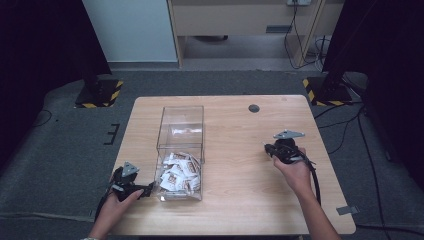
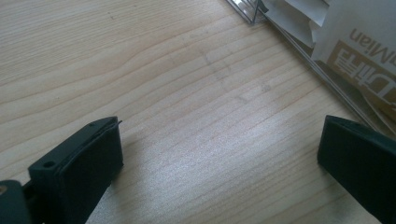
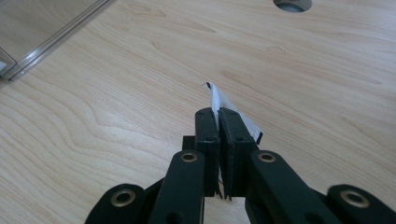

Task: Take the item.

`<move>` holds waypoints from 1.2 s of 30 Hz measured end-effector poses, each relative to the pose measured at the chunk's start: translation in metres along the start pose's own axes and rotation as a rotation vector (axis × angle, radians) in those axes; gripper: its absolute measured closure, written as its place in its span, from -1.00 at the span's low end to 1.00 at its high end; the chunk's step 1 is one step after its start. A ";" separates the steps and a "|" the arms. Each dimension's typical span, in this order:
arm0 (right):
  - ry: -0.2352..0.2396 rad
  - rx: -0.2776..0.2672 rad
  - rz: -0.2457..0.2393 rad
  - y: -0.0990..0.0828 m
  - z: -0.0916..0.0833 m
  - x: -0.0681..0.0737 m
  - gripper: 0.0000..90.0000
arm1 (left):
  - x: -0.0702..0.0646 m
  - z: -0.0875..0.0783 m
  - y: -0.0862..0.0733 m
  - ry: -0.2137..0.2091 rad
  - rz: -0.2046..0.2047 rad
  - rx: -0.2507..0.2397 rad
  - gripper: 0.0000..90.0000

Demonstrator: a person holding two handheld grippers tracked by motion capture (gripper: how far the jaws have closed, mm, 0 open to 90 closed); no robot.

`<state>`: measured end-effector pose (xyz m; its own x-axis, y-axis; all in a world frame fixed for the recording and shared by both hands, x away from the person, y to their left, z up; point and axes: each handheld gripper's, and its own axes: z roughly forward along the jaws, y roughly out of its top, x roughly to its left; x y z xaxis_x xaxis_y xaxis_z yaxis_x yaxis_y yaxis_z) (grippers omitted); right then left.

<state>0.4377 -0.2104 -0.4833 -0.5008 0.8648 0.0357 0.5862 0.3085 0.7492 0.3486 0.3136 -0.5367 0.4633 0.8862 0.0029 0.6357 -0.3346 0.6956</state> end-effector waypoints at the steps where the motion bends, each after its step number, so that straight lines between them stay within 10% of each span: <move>1: -0.005 0.004 0.006 -0.002 0.002 -0.001 0.93 | 0.000 0.000 0.000 0.000 0.000 0.000 -1.00; 36: 0.009 0.018 0.036 -0.008 0.029 0.003 0.84 | 0.000 0.000 0.000 0.000 0.000 0.000 -1.00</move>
<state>0.4499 -0.1984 -0.5086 -0.4848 0.8719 0.0684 0.6150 0.2843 0.7355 0.3486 0.3136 -0.5367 0.4632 0.8862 0.0029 0.6357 -0.3345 0.6957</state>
